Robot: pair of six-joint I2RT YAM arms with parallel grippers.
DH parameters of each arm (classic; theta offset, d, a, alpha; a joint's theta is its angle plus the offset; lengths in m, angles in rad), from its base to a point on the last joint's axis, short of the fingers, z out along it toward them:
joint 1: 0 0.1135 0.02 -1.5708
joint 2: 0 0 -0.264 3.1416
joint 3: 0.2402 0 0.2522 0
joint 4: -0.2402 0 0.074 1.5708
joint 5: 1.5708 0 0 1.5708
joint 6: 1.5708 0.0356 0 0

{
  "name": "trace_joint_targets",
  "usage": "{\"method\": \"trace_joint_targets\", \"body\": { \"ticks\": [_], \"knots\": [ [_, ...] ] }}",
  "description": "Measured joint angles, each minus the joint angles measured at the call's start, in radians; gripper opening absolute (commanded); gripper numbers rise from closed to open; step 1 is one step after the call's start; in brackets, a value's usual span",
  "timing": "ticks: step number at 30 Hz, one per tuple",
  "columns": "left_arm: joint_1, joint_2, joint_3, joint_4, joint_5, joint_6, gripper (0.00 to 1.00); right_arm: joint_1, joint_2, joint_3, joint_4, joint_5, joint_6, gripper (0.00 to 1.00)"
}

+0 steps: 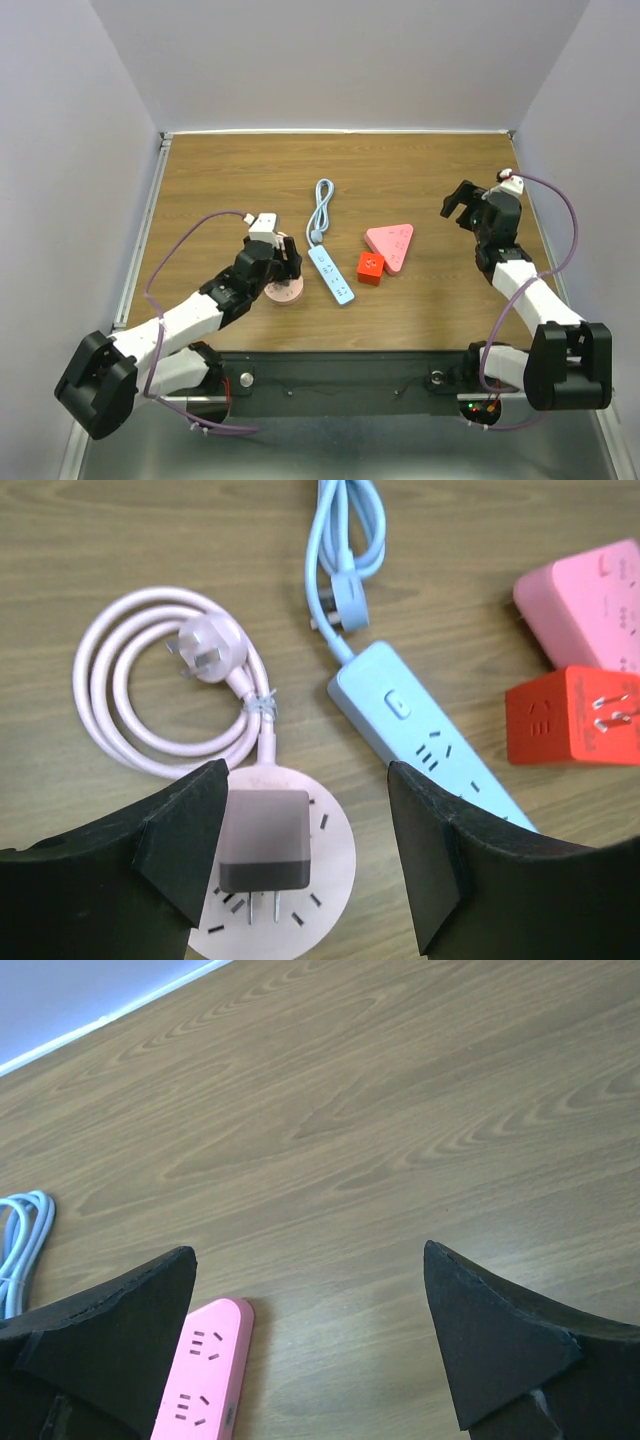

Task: Insert the plug

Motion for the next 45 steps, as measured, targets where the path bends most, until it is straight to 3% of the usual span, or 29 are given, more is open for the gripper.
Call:
{"method": "trace_joint_targets", "body": {
  "ticks": [16, 28, 37, 45],
  "knots": [
    [-0.157, 0.078, 0.036, -0.129, -0.107, -0.097, 0.77, 0.000, 0.017, 0.022, -0.047, -0.085, 0.000, 1.00],
    [-0.180, 0.034, 0.057, -0.208, -0.243, -0.124, 0.80, 0.000, 0.037, 0.022, -0.066, -0.096, -0.001, 1.00],
    [-0.187, 0.086, 0.079, -0.277, -0.264, -0.181, 0.81, 0.000, 0.040, 0.022, -0.066, -0.120, -0.001, 1.00],
    [-0.187, 0.135, 0.079, -0.298, -0.257, -0.208, 0.75, 0.000, 0.040, 0.043, -0.074, -0.146, -0.001, 1.00]
  ]
}}
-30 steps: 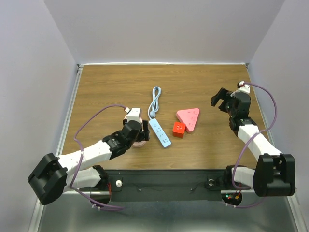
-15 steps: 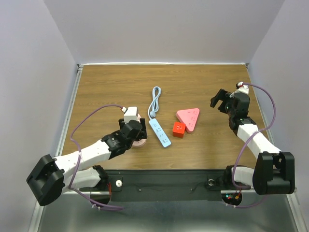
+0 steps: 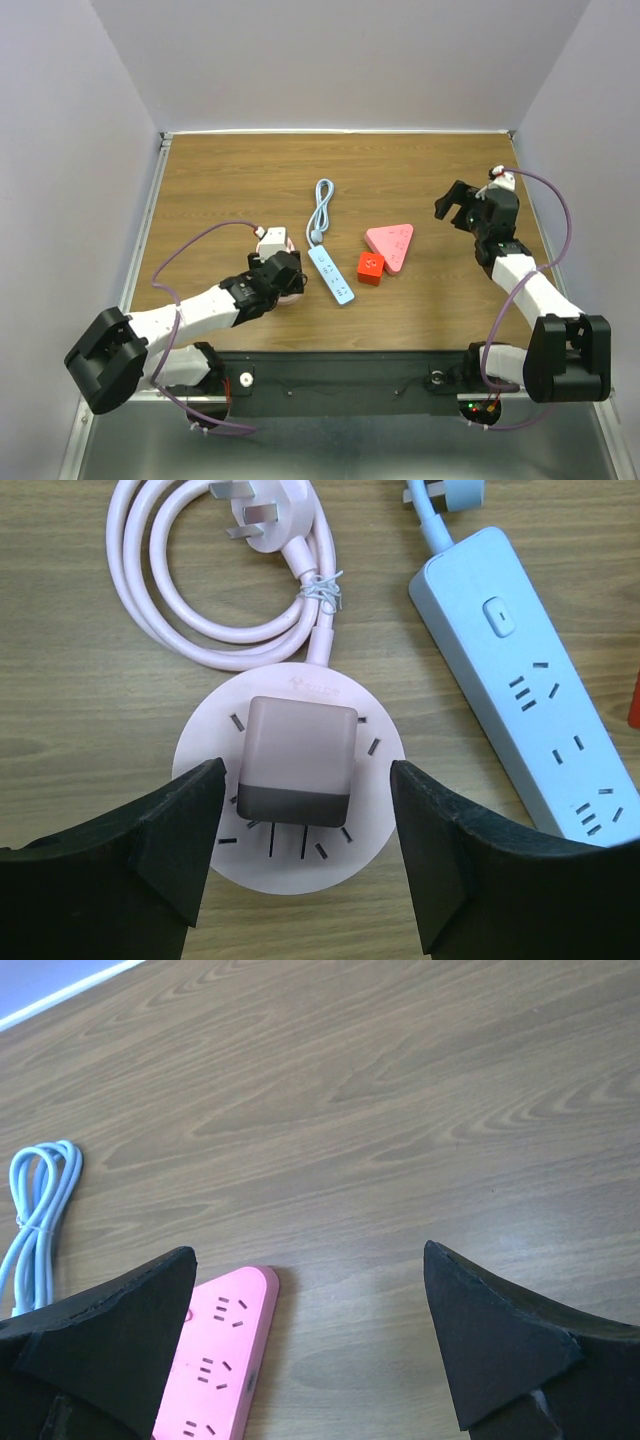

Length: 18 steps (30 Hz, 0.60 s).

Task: Insert the plug

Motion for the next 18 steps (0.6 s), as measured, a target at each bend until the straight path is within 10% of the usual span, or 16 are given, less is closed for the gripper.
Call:
{"method": "trace_joint_targets", "body": {
  "ticks": [12, 18],
  "knots": [
    [0.000, 0.041, 0.004, 0.030, 0.020, -0.014, 0.00, 0.007, 0.006, 0.058, -0.050, -0.109, -0.018, 1.00],
    [0.000, 0.044, 0.010, 0.073, 0.080, 0.070, 0.00, 0.136, 0.078, 0.201, -0.106, -0.215, -0.063, 0.97]
  ]
}}
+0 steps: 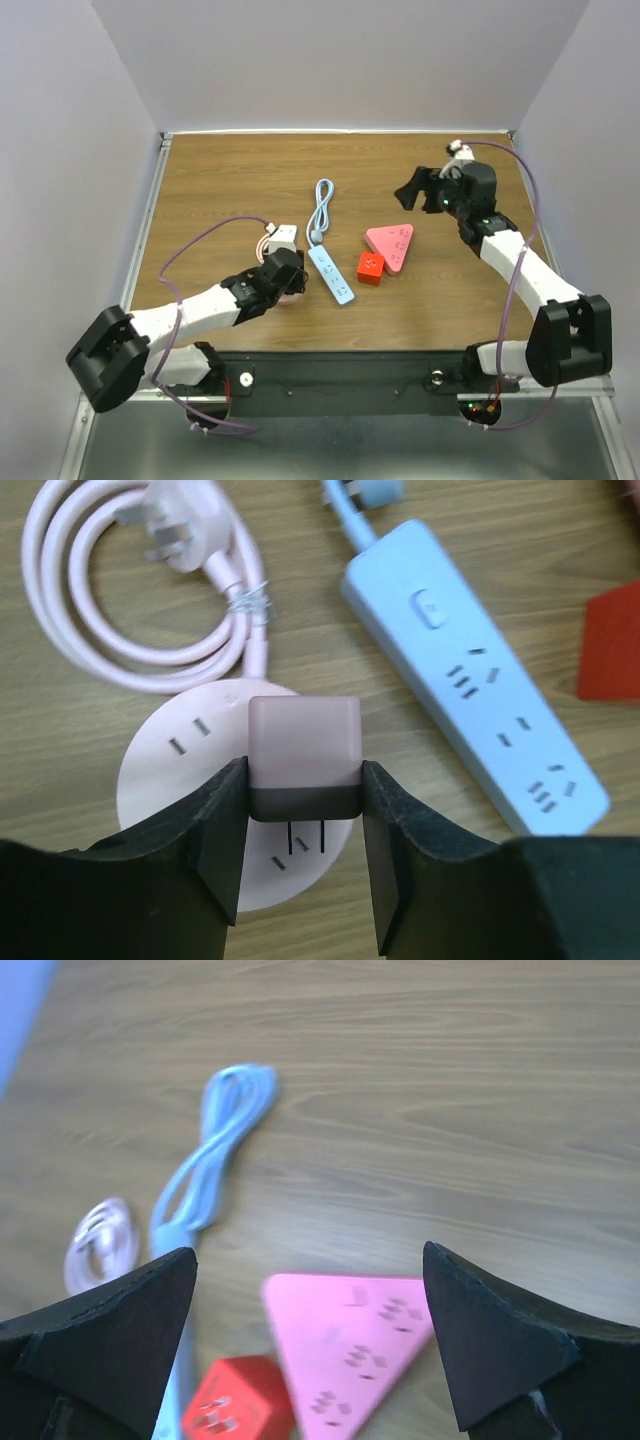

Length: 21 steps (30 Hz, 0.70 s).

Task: Insert the plug

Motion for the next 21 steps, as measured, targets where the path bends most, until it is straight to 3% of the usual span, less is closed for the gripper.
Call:
{"method": "trace_joint_targets", "body": {
  "ticks": [10, 21],
  "knots": [
    [0.000, -0.393, -0.150, 0.303, 0.294, 0.186, 0.00, 0.234, 0.154, 0.214, -0.025, -0.367, 0.031, 0.79],
    [0.000, -0.389, -0.164, 0.349, 0.370, 0.270, 0.00, 0.428, 0.274, 0.264, -0.050, -0.577, 0.109, 0.66]
  ]
}}
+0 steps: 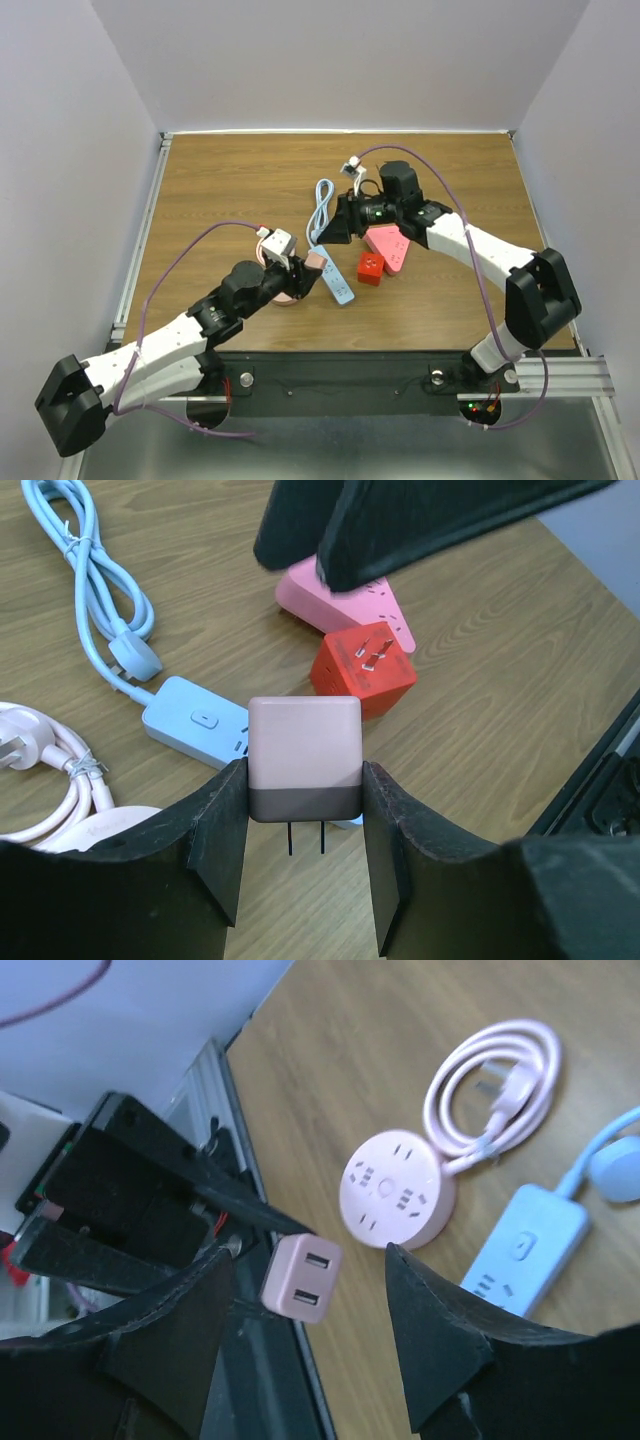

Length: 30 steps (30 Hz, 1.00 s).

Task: Insert the plug

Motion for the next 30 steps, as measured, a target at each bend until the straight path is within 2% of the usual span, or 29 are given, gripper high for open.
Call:
{"method": "trace_joint_targets", "body": {
  "ticks": [9, 14, 18, 19, 21, 22, 23, 25, 26, 27, 30],
  "knots": [
    [-0.001, 0.000, 0.000, 0.000, -0.013, 0.031, 0.00, 0.081, 0.083, 0.003, -0.107, -0.020, 0.002, 0.64],
    [-0.007, -0.005, 0.000, -0.017, -0.019, 0.039, 0.00, 0.104, 0.111, 0.015, -0.149, -0.024, -0.005, 0.57],
    [-0.011, -0.007, 0.000, -0.018, -0.030, 0.045, 0.00, 0.114, 0.122, 0.036, -0.158, -0.039, -0.011, 0.46],
    [-0.012, -0.008, 0.000, -0.018, -0.031, 0.046, 0.00, 0.117, 0.122, 0.037, -0.158, -0.045, -0.012, 0.38],
    [-0.015, -0.008, 0.000, -0.020, -0.035, 0.050, 0.00, 0.117, 0.124, 0.040, -0.161, -0.053, -0.010, 0.27],
    [-0.019, -0.008, 0.000, -0.021, -0.043, 0.057, 0.00, 0.118, 0.127, 0.043, -0.164, -0.053, -0.010, 0.16],
    [-0.019, -0.008, 0.000, -0.021, -0.047, 0.060, 0.03, 0.117, 0.130, 0.044, -0.168, -0.050, -0.003, 0.11],
    [-0.023, -0.007, 0.000, -0.029, -0.055, 0.067, 0.22, 0.117, 0.135, 0.047, -0.172, -0.046, 0.003, 0.00],
    [-0.024, -0.007, 0.000, -0.034, -0.055, 0.067, 0.28, 0.119, 0.138, 0.047, -0.173, -0.042, 0.003, 0.00],
    [-0.024, -0.007, -0.001, -0.039, -0.056, 0.066, 0.41, 0.122, 0.138, 0.047, -0.174, -0.037, 0.002, 0.01],
    [-0.024, -0.008, -0.002, -0.050, -0.064, 0.061, 0.62, 0.126, 0.138, 0.047, -0.174, 0.002, -0.008, 0.00]
  ]
}}
